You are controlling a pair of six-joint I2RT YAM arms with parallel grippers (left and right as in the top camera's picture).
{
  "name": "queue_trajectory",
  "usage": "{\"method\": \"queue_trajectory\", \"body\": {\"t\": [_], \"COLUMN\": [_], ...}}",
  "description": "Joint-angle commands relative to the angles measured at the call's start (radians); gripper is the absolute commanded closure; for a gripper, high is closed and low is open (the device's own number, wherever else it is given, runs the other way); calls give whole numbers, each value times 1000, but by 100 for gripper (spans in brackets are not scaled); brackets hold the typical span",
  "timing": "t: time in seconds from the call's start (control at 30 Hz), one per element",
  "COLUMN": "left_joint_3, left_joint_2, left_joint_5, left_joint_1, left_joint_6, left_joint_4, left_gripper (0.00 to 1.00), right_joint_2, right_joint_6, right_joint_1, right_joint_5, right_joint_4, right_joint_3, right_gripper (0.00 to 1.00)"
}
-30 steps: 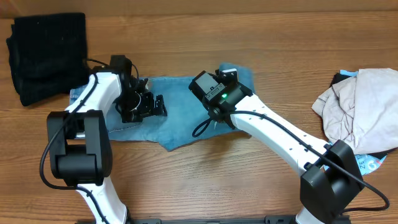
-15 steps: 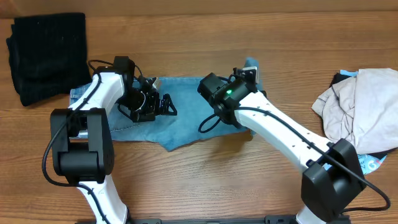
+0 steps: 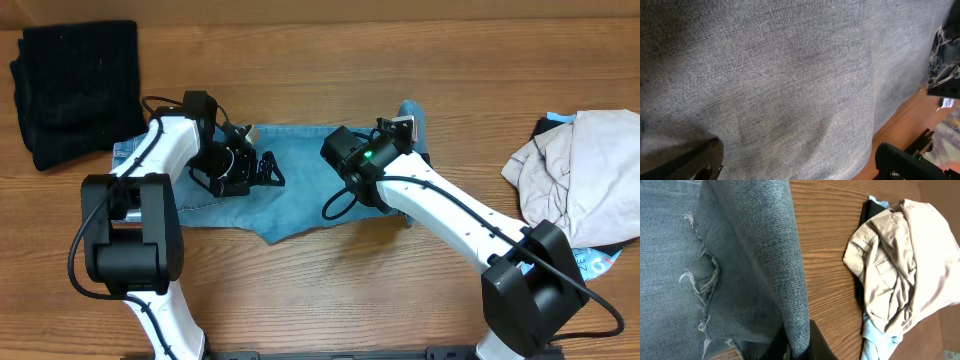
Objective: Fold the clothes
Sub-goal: 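Fold the leg end with the right gripper leftward over the jeans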
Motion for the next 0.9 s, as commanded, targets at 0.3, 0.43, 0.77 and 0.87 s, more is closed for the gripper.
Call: {"method": "queue_trajectory", "body": {"t": [0.3,0.43,0.77,0.87], "left_joint_3": [-2,-2,-2,-2], "left_joint_2": [18,18,18,18], "left_joint_5": [-6,-7,-7,-42], "left_joint_1": [-6,-6,-6,-6], "left_joint_6": [31,31,31,31], "left_joint_4": [-12,-10,-10,-14], "left_gripper": [0,0,0,0], "right_joint_2": [-7,21,26,24], "right_joint_6": [-49,-49,-48,-48], "right_joint_1": [14,69,211,198], "right_joint_5": [-279,-312,-546,-539], "right_joint_4": [152,186,362,320], "right_joint_3": [-21,-23,-23,32], "right_gripper": [96,96,15,0]}}
